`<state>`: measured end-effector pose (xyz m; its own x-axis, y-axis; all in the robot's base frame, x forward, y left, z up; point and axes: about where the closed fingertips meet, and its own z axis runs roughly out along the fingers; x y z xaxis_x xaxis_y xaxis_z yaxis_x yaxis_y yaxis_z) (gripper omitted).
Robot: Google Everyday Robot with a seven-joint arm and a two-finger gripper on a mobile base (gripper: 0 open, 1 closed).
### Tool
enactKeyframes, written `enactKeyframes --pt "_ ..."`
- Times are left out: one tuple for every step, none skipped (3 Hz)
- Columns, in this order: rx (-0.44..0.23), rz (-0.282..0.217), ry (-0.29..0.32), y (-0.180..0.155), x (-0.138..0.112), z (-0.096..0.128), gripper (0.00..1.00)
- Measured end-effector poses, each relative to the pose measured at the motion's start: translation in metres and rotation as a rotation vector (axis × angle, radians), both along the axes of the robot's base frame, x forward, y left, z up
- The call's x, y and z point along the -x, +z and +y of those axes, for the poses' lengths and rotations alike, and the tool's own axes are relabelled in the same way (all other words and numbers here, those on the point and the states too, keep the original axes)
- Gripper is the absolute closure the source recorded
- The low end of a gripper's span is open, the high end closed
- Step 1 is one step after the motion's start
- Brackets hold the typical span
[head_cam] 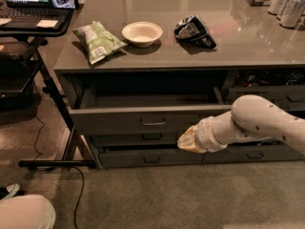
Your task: Close top drawer
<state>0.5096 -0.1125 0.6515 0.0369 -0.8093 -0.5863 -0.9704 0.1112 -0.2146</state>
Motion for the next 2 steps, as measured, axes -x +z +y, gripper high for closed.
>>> enactKeyframes --pt "0.003 -0.058 -0.008 -0.001 -0.02 -0.006 1.0" --pt "-0.009 -0.127 -0.002 -0.004 -0.052 -0.016 1.0"
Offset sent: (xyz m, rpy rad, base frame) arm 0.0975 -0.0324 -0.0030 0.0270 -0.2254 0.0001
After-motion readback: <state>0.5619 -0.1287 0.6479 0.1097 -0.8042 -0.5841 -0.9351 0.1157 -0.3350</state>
